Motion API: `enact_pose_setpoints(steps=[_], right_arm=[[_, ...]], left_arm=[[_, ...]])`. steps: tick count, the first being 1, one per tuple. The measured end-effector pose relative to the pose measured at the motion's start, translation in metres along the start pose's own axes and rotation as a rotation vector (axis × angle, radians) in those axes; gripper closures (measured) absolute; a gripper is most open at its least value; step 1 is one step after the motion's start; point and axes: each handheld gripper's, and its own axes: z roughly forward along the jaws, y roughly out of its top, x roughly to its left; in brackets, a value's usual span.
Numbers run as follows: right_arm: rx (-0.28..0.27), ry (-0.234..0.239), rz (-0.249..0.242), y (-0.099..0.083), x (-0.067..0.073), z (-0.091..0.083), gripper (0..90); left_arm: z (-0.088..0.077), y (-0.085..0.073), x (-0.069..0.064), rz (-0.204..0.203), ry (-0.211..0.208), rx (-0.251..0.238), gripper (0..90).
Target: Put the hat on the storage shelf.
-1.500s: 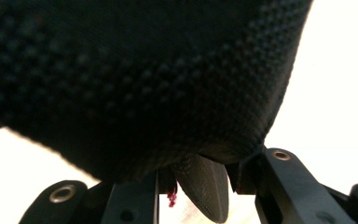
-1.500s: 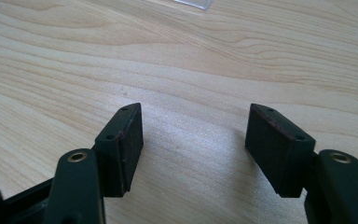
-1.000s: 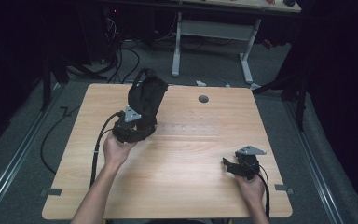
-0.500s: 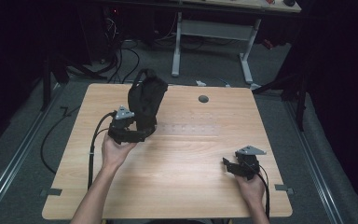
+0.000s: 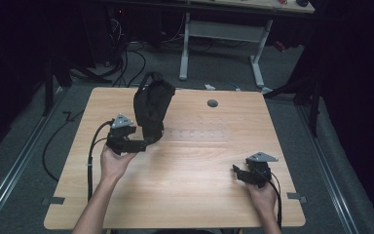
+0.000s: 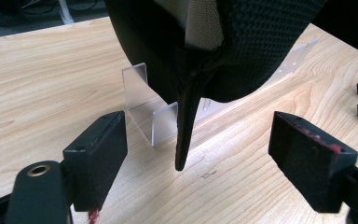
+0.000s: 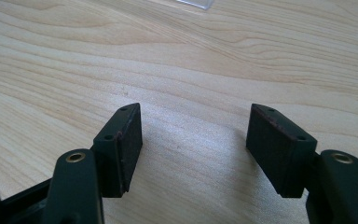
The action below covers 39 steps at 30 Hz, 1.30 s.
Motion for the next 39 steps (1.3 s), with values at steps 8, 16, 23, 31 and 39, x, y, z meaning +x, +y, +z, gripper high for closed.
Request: enact_pose_setpoints(steps=[8, 16, 23, 31, 39], right_arm=[[0.0, 0.001, 0.0, 0.0, 0.0, 0.0, 36.1], [0.0, 0.001, -0.001, 0.0, 0.0, 0.0, 36.1], [0.0, 0.0, -0.001, 0.0, 0.0, 0.0, 36.1], [0.0, 0.0, 0.0, 0.0, 0.0, 0.0, 36.1], [0.001, 0.0, 0.0, 0.0, 0.0, 0.0, 36.1]], left_arm=[[-0.009, 0.005, 0.0, -0.035, 0.0, 0.002, 20.6], [-0.016, 0.005, 0.001, -0.058, -0.011, 0.005, 21.1], [-0.023, 0.004, -0.005, -0.042, -0.026, 0.008, 20.1], [-0.033, 0.003, -0.004, -0.053, -0.033, -0.002, 20.5], [-0.04, 0.001, 0.0, -0.042, -0.013, -0.009, 20.7]])
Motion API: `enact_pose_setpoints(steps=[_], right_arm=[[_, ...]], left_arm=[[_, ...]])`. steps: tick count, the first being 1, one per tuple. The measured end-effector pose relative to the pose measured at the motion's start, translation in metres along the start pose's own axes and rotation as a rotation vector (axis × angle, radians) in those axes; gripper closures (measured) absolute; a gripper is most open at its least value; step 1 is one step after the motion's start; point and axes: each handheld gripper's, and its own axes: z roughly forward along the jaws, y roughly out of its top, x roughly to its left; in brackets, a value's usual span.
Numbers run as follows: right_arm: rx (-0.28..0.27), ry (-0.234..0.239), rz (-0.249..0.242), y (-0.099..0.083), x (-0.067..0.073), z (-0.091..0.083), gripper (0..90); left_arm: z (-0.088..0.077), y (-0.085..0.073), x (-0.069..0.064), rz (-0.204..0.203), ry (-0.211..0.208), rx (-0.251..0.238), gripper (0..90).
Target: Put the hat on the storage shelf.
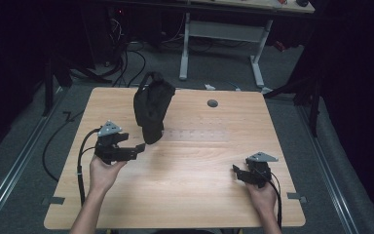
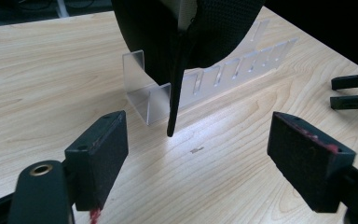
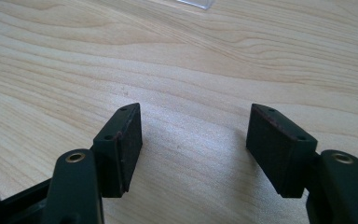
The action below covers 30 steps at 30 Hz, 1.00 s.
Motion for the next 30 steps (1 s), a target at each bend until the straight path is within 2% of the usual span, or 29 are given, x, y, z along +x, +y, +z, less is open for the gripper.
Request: enact_pose_setpoints(steps=[9, 13, 21, 30], right_arm=[[0.0, 0.0, 0.0, 0.0, 0.0, 0.0, 36.1], [0.0, 0.0, 0.001, 0.0, 0.0, 0.0, 36.1], [0.0, 0.0, 0.002, 0.0, 0.0, 0.0, 36.1], [0.0, 0.0, 0.002, 0.0, 0.0, 0.0, 36.1]], left_arm=[[-0.011, -0.001, 0.003, -0.002, 0.004, -0.014, 20.7], [-0.015, -0.006, 0.003, 0.033, 0.025, -0.014, 20.7], [-0.023, -0.008, 0.004, 0.029, 0.025, -0.023, 20.6], [-0.028, -0.017, 0.007, 0.027, 0.018, -0.001, 20.0]])
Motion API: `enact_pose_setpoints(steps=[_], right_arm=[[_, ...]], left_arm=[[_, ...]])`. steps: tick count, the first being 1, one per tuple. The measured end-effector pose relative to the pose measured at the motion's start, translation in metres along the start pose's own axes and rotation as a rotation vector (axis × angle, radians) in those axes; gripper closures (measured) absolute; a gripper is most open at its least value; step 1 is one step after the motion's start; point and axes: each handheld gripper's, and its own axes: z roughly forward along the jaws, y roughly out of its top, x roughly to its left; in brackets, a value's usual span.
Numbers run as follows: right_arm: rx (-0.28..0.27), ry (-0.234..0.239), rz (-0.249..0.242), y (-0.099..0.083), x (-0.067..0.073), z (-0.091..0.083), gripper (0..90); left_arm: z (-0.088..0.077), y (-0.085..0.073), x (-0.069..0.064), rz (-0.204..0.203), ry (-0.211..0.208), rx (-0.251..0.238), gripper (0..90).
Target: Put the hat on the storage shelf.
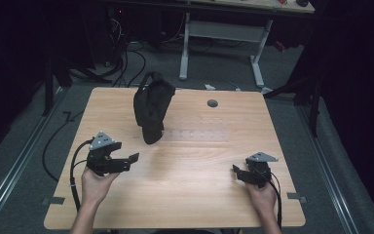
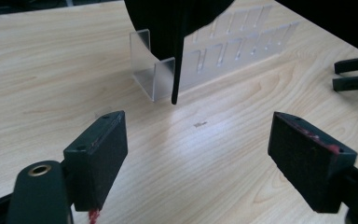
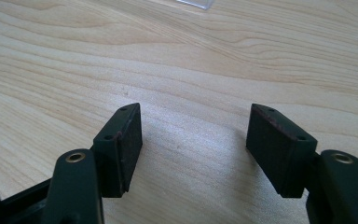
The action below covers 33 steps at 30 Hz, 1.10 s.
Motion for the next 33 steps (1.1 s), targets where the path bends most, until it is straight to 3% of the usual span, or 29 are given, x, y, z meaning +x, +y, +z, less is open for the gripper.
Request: enact_pose_setpoints(steps=[6, 23, 33], right_arm=[[0.0, 0.0, -0.001, 0.0, 0.0, 0.0, 36.2], [0.0, -0.002, 0.001, 0.0, 0.0, 0.0, 36.2], [0.0, -0.003, 0.001, 0.0, 0.0, 0.0, 36.1]], left_arm=[[-0.003, -0.005, 0.001, -0.012, -0.003, 0.003, 19.8], [-0.007, -0.024, 0.013, -0.1, 0.005, 0.018, 20.3], [-0.003, -0.039, 0.017, -0.099, 0.026, 0.037, 20.8]])
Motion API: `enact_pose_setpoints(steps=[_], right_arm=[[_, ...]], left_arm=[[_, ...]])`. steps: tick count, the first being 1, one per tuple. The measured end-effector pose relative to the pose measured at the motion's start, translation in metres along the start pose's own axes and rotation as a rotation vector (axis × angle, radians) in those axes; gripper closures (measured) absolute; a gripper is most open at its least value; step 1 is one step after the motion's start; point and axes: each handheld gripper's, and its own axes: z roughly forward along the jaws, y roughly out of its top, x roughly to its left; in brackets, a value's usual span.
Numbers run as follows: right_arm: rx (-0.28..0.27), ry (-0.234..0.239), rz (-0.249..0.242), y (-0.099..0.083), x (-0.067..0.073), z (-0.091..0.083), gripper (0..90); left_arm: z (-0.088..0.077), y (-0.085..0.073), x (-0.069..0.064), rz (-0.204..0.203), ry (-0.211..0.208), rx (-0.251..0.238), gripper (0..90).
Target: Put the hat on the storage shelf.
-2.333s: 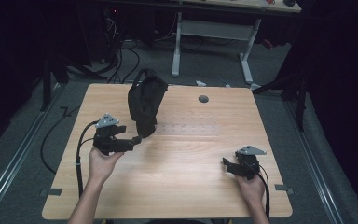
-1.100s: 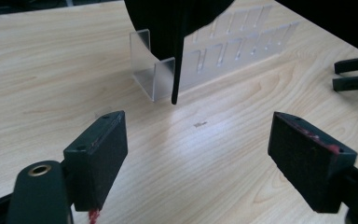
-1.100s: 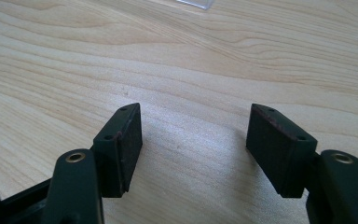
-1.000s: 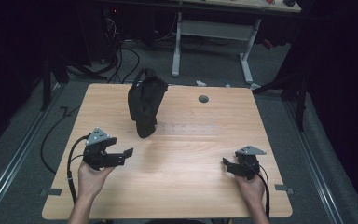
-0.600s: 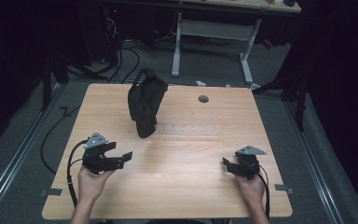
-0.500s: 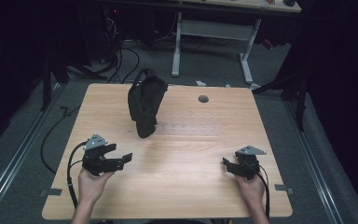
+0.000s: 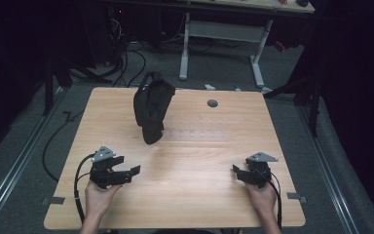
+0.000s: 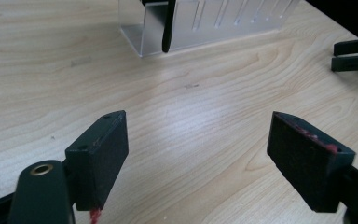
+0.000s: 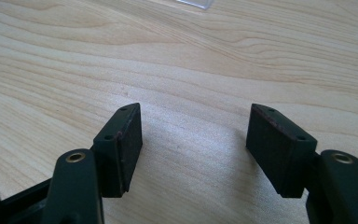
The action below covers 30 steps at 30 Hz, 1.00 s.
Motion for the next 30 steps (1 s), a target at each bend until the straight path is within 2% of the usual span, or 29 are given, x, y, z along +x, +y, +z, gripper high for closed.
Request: enact_pose_setpoints(steps=[12, 17, 24, 28, 30], right_arm=[[0.0, 0.0, 0.001, 0.0, 0.0, 0.0, 36.1], [0.0, 0.0, 0.0, 0.0, 0.0, 0.0, 36.2], [0.0, 0.0, 0.0, 0.0, 0.0, 0.0, 36.2], [0.0, 0.0, 0.001, 0.0, 0.0, 0.0, 36.2], [0.0, 0.0, 0.0, 0.0, 0.0, 0.0, 36.2]], left_arm=[[0.008, -0.019, 0.011, 0.006, 0.036, 0.017, 20.9], [0.014, -0.028, 0.017, 0.005, 0.068, 0.02, 21.0], [0.021, -0.038, 0.02, 0.087, 0.135, -0.041, 24.2], [0.026, -0.042, 0.02, 0.118, 0.155, -0.056, 24.7], [0.028, -0.044, 0.021, 0.128, 0.16, -0.047, 24.8]])
